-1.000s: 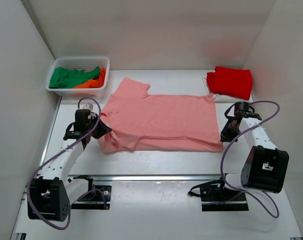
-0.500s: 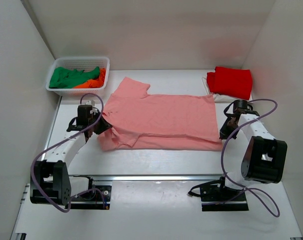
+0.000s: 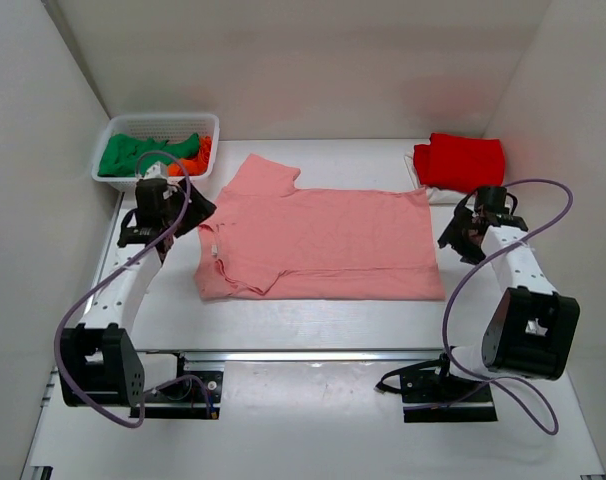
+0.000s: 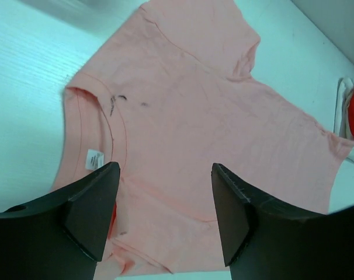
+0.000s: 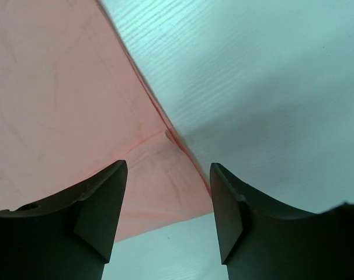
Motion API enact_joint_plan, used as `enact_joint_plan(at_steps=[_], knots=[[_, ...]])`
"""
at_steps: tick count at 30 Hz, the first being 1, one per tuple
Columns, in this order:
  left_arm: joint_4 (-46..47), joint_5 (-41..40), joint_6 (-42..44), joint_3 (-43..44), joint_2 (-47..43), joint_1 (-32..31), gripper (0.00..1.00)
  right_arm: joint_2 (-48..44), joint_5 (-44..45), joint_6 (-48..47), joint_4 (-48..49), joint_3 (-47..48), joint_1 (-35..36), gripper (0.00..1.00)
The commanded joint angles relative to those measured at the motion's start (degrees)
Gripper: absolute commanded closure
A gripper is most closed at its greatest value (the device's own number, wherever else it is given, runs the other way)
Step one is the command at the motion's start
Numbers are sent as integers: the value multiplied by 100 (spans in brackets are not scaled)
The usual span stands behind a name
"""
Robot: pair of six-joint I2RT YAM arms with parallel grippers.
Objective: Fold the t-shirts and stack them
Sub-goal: Fold the flattened tshirt in 1/3 of the way
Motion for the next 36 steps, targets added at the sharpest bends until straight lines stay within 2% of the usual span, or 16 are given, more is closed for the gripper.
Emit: enact_joint_plan(at_steps=[1, 6, 9, 13, 18, 22, 25, 32, 34, 36], knots=[[-992, -304, 207, -187, -474, -87, 26, -524, 84, 149, 85, -222, 203, 44], [-1363, -244, 225, -1189, -809, -359, 28, -745, -539, 377, 426, -768, 703, 45], [-1407, -313, 129, -1532, -519, -579, 31, -614, -742, 483, 760, -926, 1091, 51], [-1223, -638, -73, -1806, -19, -632, 32, -324, -813, 597, 963, -1076, 1451, 51], [-1301, -1209, -74, -1781, 70, -571, 32, 396, -577, 229, 544, -1007, 1320, 51], [-1583, -1544, 154, -1814, -9, -421, 30, 722, -427, -43, -55, -1006, 837, 49], [-1741, -1404, 85, -1841, -202, -648, 31, 504, -444, -219, -178, -1146, 626, 48], [-2162, -1078, -310, -2017, -702, -1474, 36, 503, -410, -439, -617, -1199, 792, 44], [-2285, -1114, -355, -1956, -852, -1624, 37, 503, -348, -483, -732, -1252, 836, 43], [-2478, -773, -347, -1868, -1132, -1486, 40, 407, -269, -536, -986, -1296, 836, 41]])
